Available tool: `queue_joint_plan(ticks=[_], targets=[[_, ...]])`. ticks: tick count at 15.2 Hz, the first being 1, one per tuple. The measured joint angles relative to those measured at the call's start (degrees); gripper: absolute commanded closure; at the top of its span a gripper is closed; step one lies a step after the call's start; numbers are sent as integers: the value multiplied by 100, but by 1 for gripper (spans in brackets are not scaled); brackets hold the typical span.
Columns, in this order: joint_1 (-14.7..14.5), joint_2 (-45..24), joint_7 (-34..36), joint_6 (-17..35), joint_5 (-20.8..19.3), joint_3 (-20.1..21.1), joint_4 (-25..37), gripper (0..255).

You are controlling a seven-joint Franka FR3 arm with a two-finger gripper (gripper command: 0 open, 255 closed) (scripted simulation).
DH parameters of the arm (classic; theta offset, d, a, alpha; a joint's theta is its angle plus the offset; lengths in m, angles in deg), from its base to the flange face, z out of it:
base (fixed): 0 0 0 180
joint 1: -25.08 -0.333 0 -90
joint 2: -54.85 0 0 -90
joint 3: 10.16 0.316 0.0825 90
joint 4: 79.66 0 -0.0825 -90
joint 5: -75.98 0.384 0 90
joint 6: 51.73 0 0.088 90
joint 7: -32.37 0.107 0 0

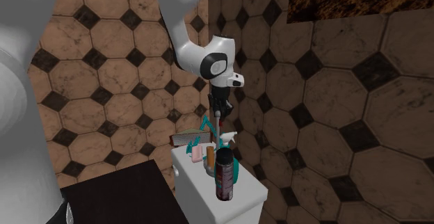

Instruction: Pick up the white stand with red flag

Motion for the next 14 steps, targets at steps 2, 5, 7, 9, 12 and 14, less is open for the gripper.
queue_joint_plan(ticks=[2, 5, 7, 9, 12, 14], targets=[[4, 96, 18, -104, -8, -6, 8, 255], [-13, 285, 82, -286, -27, -16, 7, 255], [-8, 416, 107, -416, -35, -21, 7, 255], [-3, 540, 130, -545, -42, -25, 12, 255], [-1, 712, 176, -755, -61, -35, 54, 255], [0, 793, 195, -838, -66, -36, 57, 255]])
